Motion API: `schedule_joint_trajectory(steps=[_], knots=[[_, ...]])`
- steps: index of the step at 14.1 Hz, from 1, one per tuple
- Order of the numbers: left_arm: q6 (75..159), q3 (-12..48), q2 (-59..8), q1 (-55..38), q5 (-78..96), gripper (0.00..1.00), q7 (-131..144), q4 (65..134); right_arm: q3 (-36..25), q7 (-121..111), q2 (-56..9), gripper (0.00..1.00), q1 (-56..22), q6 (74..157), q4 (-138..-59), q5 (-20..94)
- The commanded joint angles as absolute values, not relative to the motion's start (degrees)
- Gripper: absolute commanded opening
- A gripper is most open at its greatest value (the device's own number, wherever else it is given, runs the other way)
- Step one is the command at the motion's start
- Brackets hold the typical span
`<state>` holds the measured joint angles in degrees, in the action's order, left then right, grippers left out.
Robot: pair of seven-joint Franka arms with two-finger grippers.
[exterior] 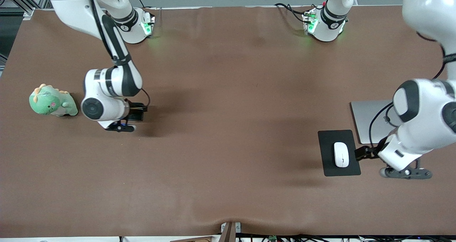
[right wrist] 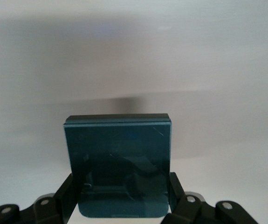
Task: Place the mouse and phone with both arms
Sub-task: 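Carry the black phone beside the plush toy while the left gripper withdraws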
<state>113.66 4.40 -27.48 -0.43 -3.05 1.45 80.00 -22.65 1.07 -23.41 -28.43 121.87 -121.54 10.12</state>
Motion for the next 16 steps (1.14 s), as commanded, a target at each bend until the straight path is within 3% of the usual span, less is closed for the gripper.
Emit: schedule_joint_trajectory(steps=[1, 6, 10, 11, 12, 16], knots=[[105.4, 5.0, -18.6, -0.3, -3.2, 1.00, 0.7, 82.5, -27.5, -6.8, -21.2, 0.00, -28.0, 127.1, -127.7, 9.3], [102.1, 4.0, -1.3, -1.5, 0.2, 1.00, 0.6, 94.9, -29.1, -11.9, -21.5, 0.00, -23.7, 129.0, -129.4, 9.3], [98.2, 3.8, 4.0, -1.3, 0.7, 1.00, -0.3, 98.2, -29.0, -11.9, -23.5, 0.00, -23.5, 134.2, -131.7, 9.5], [96.9, 2.9, 5.0, -1.4, 0.7, 1.00, -2.6, 98.1, -29.0, -11.9, -24.3, 0.25, -23.6, 133.8, -131.7, 9.5], [95.7, 1.4, 6.1, -1.6, 1.1, 1.00, -4.8, 98.2, -29.0, -12.3, -24.8, 0.99, -24.2, 132.9, -131.7, 9.3], [91.0, 0.1, 6.9, -1.7, 1.9, 1.00, -7.4, 96.2, -28.8, -14.2, -24.6, 1.00, -25.8, 129.6, -126.1, 9.3]])
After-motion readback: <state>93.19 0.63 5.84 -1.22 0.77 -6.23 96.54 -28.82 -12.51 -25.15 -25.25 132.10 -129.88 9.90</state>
